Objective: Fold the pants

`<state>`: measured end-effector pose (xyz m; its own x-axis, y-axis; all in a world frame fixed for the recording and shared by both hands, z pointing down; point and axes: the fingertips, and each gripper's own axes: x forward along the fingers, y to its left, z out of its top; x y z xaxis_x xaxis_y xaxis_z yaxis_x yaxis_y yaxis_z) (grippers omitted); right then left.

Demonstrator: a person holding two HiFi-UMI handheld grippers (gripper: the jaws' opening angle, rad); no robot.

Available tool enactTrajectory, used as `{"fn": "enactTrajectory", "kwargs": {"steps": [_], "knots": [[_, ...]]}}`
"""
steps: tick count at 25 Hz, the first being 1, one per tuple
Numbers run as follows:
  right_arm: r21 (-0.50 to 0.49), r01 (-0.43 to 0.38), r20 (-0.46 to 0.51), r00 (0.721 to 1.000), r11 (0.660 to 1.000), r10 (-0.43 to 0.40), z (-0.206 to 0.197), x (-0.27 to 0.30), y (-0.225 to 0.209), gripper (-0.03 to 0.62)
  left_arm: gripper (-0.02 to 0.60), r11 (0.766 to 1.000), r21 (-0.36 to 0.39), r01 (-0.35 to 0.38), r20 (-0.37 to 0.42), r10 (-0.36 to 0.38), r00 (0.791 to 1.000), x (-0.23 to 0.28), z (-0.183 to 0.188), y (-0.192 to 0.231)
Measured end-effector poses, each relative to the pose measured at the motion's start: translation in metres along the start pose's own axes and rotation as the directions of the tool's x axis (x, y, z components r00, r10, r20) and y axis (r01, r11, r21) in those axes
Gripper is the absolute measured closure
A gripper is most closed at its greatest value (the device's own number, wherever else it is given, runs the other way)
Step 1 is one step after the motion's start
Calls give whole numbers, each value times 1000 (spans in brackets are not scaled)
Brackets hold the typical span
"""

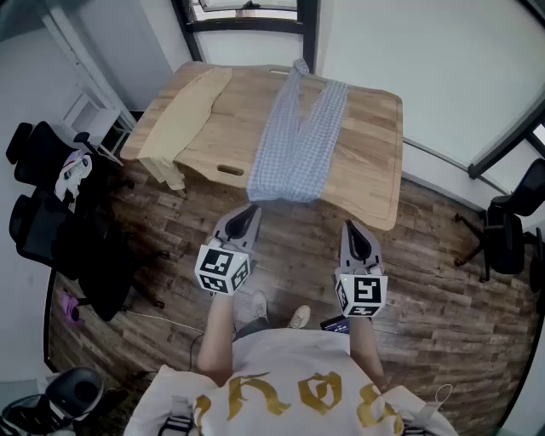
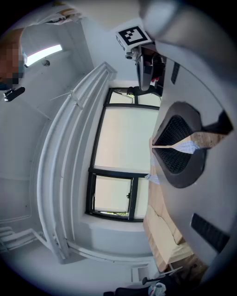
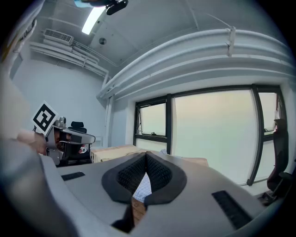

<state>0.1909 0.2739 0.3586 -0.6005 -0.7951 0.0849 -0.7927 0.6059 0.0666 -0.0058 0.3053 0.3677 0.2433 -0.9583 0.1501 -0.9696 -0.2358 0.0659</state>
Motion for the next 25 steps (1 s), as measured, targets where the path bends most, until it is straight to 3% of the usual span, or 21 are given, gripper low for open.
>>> {"fn": "enactTrajectory", "kwargs": {"steps": [5,12,19,25], "knots": [[6,7,-7,1000,1000,-7,-4,-6,-9,572,535,999,-44,-16,6,16,1000,0,-3,0],[-7,21,3,1000,1000,-21,-6,-14,-23,572,535,999,-24,-39,-11,38,999,2,-5,-9],[56,58,36,998,997,-60,-7,-32,-46,572,535,996,-80,-49,10,50,999,0,-4,-14],[42,69,53,996,997,-72,-4,-23,-62,572,535,996,-66,-66,7,67,998,19,-4,-5]]}}
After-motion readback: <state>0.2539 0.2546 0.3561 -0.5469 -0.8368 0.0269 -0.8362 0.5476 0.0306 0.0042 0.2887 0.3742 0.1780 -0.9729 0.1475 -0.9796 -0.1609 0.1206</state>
